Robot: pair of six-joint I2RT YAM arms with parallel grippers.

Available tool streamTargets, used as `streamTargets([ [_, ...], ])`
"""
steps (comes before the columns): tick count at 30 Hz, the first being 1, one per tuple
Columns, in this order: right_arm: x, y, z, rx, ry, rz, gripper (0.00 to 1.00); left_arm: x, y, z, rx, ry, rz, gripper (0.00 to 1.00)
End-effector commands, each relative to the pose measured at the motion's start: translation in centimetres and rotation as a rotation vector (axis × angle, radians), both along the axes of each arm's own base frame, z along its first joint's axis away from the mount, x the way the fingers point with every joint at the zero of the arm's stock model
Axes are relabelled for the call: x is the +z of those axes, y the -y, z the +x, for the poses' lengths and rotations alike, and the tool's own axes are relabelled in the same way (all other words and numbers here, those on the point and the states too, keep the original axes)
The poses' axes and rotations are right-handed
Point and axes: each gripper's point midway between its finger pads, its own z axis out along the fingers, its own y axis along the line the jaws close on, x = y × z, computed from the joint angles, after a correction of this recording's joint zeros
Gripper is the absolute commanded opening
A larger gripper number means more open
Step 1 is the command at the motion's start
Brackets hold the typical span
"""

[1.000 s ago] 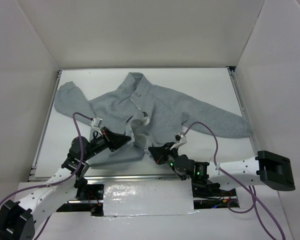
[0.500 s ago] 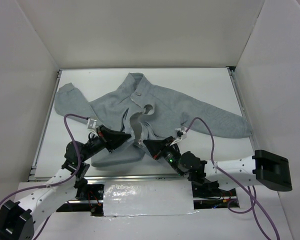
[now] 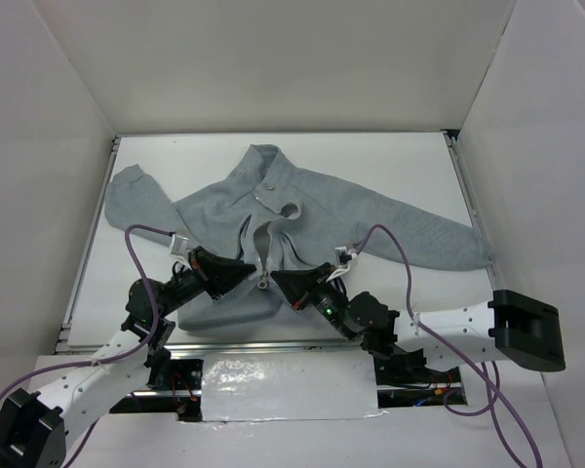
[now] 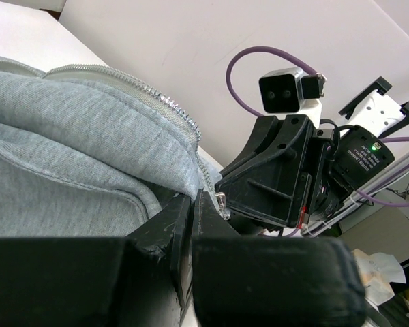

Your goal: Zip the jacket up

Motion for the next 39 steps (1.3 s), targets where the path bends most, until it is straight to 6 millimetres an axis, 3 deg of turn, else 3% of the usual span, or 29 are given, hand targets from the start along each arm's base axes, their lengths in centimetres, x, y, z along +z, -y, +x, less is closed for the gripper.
streamTargets([
  [1,4.6,-0.7,-0.3,0.026,0.050,0.125,0.00,3.1,-0.1,-1.3,-0.027,0.137,-0.055,0.00],
  [39,0.9,-0.3,-1.0,0.060,-0.014,0.059,0.00,4.3,-0.6,-0.5,0.031,0.152,-0.046,0.00],
])
